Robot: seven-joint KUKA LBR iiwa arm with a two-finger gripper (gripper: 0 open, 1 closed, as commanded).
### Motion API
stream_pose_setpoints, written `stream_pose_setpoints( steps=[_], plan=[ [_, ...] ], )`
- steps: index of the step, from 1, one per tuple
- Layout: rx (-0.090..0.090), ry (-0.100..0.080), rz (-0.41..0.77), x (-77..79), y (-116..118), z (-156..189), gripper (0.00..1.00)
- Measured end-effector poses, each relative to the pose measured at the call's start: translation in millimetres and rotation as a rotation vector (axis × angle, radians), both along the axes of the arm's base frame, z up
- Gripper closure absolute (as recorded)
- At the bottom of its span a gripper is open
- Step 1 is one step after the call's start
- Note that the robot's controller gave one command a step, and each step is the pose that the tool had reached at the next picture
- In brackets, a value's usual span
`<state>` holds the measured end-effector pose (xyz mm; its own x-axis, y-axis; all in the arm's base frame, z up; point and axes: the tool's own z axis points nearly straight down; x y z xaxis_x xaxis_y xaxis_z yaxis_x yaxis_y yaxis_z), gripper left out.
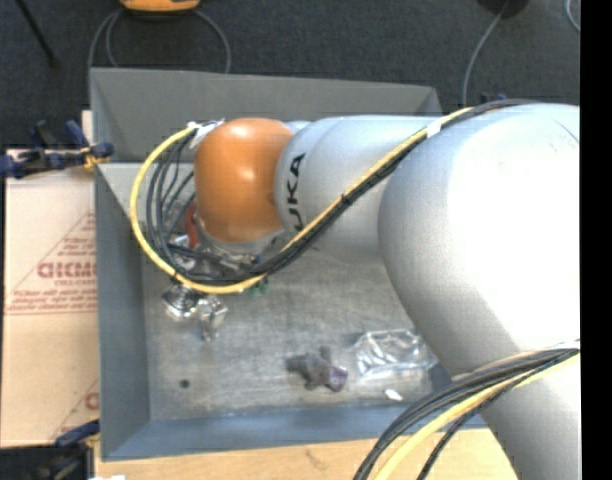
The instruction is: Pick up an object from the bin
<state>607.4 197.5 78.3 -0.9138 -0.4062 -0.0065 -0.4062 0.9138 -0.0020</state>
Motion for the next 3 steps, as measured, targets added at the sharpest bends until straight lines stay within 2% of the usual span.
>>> stream_pose_setpoints(
  steps=[1, 3],
  plan=[
    [0.006, -0.002, -0.035, 3.2, -0.7, -1.7, 0.00],
    [0.005, 0.007, -0.073, 5.0, -1.4, -2.0, 0.00]
  ],
)
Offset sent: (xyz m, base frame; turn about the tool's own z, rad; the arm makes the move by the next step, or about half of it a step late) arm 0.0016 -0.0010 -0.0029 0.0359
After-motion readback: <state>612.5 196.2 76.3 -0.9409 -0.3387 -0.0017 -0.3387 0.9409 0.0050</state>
